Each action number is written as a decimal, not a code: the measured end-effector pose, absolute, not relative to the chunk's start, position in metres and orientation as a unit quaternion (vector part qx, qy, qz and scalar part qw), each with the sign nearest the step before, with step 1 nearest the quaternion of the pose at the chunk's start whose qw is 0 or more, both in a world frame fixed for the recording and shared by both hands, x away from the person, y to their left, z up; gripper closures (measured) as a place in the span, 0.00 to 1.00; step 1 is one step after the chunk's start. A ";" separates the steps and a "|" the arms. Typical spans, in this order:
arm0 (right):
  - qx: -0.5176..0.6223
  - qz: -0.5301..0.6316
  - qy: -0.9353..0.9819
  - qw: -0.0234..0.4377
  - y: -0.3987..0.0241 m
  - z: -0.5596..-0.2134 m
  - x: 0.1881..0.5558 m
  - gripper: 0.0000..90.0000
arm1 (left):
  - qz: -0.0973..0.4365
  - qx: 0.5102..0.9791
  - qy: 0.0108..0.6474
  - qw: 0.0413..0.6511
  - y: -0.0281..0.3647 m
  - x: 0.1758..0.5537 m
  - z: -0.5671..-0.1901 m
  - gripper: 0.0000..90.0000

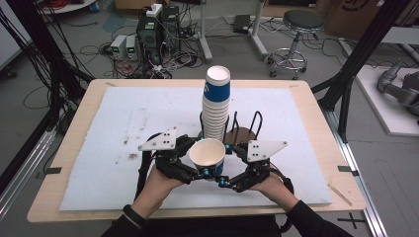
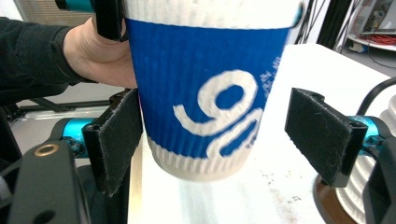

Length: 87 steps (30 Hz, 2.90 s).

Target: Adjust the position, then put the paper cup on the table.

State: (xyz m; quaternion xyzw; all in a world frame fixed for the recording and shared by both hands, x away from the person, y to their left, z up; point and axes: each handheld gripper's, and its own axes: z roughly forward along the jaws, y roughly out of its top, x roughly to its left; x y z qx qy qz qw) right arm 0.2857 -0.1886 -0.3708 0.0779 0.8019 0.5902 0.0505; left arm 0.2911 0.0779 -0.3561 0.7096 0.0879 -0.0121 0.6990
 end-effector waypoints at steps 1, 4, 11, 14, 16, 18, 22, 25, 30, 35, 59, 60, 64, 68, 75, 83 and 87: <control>0.080 0.590 0.802 0.049 -0.190 -0.371 0.287 0.22 | -0.007 0.712 0.088 0.697 0.079 0.291 -0.356 0.24; 0.083 0.590 0.802 0.049 -0.194 -0.370 0.288 0.22 | -0.002 0.717 0.085 0.692 0.081 0.292 -0.356 0.24; 0.100 0.594 0.796 0.059 -0.216 -0.367 0.293 0.22 | 0.017 0.733 0.087 0.674 0.083 0.294 -0.356 0.25; 0.115 0.598 0.790 0.069 -0.226 -0.368 0.297 0.22 | 0.033 0.749 0.087 0.656 0.081 0.295 -0.357 0.25; 0.128 0.597 0.788 0.078 -0.232 -0.369 0.298 0.22 | 0.042 0.757 0.087 0.646 0.079 0.295 -0.357 0.25; 0.139 0.595 0.787 0.085 -0.237 -0.370 0.300 0.22 | 0.045 0.765 0.093 0.636 0.077 0.295 -0.358 0.25; 0.150 0.595 0.785 0.089 -0.242 -0.371 0.302 0.22 | 0.043 0.769 0.090 0.631 0.074 0.297 -0.360 0.24; 0.153 0.596 0.783 0.091 -0.244 -0.372 0.302 0.22 | 0.039 0.767 0.092 0.634 0.074 0.297 -0.361 0.24; 0.160 0.597 0.781 0.091 -0.246 -0.372 0.302 0.22 | 0.037 0.764 0.090 0.638 0.073 0.297 -0.362 0.24; 0.164 0.601 0.777 0.090 -0.248 -0.371 0.302 0.22 | 0.038 0.765 0.088 0.637 0.072 0.296 -0.361 0.24; 0.185 0.610 0.763 0.105 -0.257 -0.370 0.307 0.22 | 0.071 0.741 0.123 0.657 0.113 0.308 -0.344 0.24; 0.185 0.610 0.763 0.105 -0.257 -0.370 0.307 0.22 | 0.074 0.740 0.125 0.657 0.115 0.308 -0.343 0.24; 0.188 0.608 0.766 0.095 -0.256 -0.370 0.307 0.22 | 0.085 0.735 0.136 0.659 0.125 0.311 -0.343 0.24; 0.183 0.607 0.767 0.099 -0.256 -0.370 0.308 0.22 | 0.101 0.731 0.147 0.659 0.137 0.313 -0.343 0.24; 0.186 0.605 0.768 0.100 -0.256 -0.371 0.309 0.22 | 0.134 0.725 0.174 0.653 0.160 0.319 -0.343 0.24; 0.191 0.603 0.768 0.101 -0.256 -0.371 0.309 0.22 | 0.167 0.717 0.202 0.646 0.178 0.323 -0.342 0.24; 0.193 0.602 0.768 0.105 -0.257 -0.371 0.309 0.22 | 0.185 0.712 0.222 0.640 0.188 0.326 -0.344 0.24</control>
